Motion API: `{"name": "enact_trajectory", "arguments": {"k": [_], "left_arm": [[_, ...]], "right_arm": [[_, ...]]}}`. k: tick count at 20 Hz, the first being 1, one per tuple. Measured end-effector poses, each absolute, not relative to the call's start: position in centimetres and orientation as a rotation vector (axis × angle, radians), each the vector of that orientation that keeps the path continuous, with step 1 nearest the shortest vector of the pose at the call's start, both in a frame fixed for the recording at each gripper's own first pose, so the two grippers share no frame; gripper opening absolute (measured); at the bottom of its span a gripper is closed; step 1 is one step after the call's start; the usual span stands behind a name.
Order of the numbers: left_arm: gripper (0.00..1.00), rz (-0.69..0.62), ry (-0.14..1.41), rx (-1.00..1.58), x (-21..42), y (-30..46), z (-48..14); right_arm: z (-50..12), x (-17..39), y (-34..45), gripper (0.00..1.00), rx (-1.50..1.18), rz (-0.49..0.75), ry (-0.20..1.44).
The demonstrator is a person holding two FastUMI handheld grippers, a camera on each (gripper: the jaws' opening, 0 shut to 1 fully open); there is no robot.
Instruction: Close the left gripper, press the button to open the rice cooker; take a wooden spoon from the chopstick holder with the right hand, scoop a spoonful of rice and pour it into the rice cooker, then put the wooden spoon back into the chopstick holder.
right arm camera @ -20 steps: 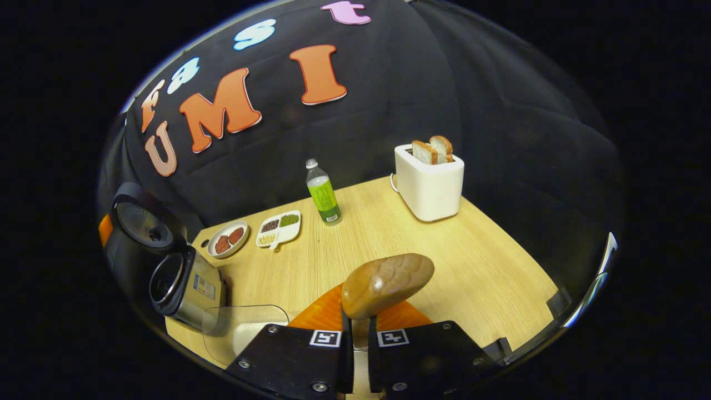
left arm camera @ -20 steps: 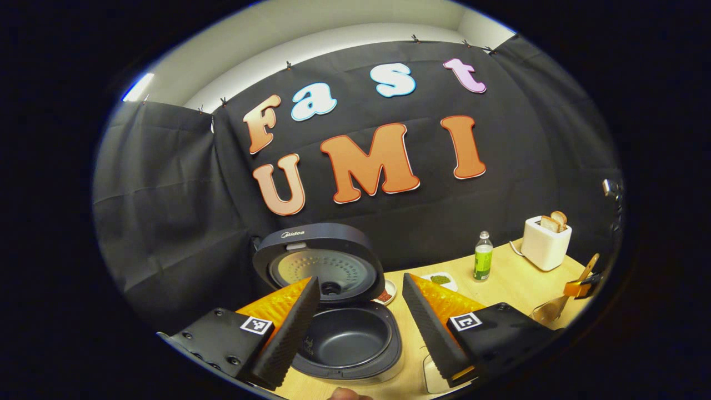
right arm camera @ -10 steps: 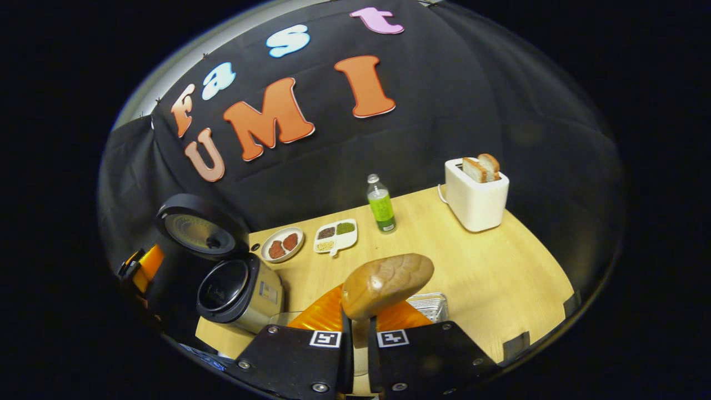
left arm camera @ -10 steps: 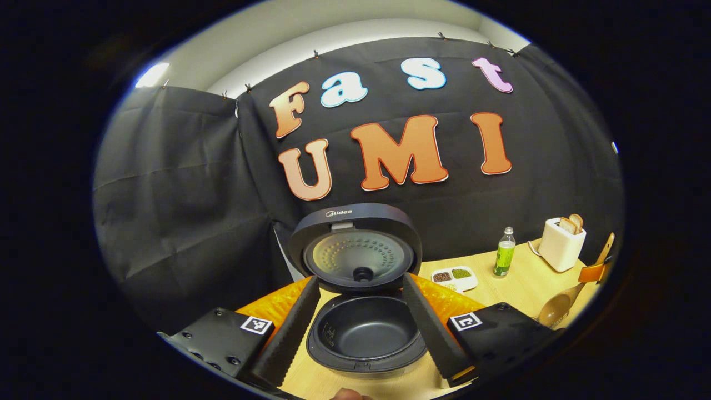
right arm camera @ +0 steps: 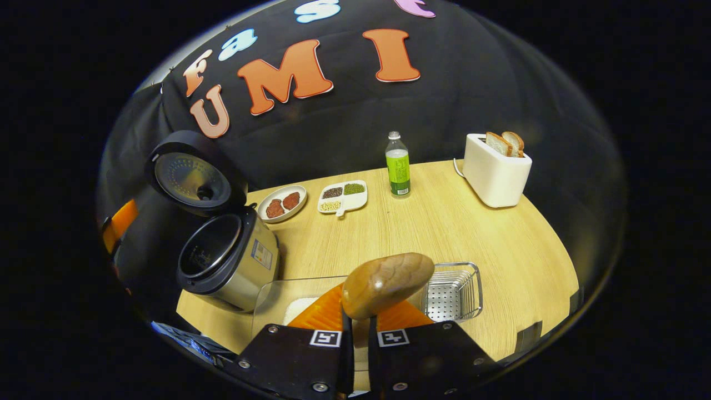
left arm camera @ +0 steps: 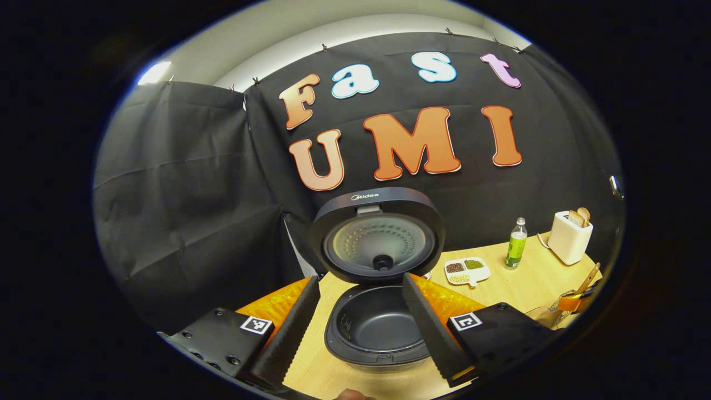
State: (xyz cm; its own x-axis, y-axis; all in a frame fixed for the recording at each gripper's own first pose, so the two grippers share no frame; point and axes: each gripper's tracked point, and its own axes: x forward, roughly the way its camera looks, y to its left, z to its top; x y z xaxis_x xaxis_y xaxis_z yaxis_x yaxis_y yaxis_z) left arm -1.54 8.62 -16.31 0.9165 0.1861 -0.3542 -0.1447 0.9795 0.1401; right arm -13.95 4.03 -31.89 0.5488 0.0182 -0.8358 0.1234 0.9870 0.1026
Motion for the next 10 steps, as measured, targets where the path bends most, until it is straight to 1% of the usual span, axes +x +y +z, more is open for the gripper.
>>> {"name": "enact_trajectory", "arguments": {"k": [1, 2, 3, 4, 5, 6, 7, 8, 9, 10], "left_arm": [[0.93, 0.174, 0.381, 0.115, -1.6, 9.1, -16.5], [1.00, 0.177, 0.387, 0.119, -1.7, 9.6, -16.7], [0.94, 0.180, 0.392, 0.125, -1.6, 10.1, -16.8], [1.00, 0.184, 0.394, 0.130, -1.5, 10.6, -16.9], [0.94, 0.184, 0.398, 0.134, -1.3, 11.0, -17.0], [1.00, 0.182, 0.399, 0.136, -1.2, 11.3, -17.1], [0.93, 0.180, 0.403, 0.136, -1.0, 11.5, -17.3], [1.00, 0.180, 0.407, 0.132, -0.8, 11.6, -17.5], [0.93, 0.183, 0.411, 0.124, -0.4, 11.9, -17.7], [0.93, 0.183, 0.411, 0.114, -0.1, 11.9, -17.7]], "right_arm": [[-32.4, -13.8, 3.7, 0.10, 0.123, -0.075, 0.989], [-32.8, -13.9, 3.7, 0.10, 0.092, -0.074, 0.997], [-33.2, -13.9, 4.0, 0.10, 0.079, -0.076, 1.005], [-33.6, -14.1, 4.0, 0.10, 0.064, -0.087, 1.015], [-33.8, -14.3, 4.0, 0.10, 0.043, -0.095, 1.014], [-33.7, -14.3, 4.1, 0.10, 0.015, -0.103, 0.999], [-33.7, -14.1, 4.0, 0.10, -0.015, -0.117, 0.971], [-33.6, -13.9, 4.1, 0.10, -0.041, -0.121, 0.939], [-33.6, -14.1, 4.5, 0.10, -0.082, -0.112, 0.913], [-33.6, -14.2, 4.9, 0.10, -0.125, -0.098, 0.887]]}}
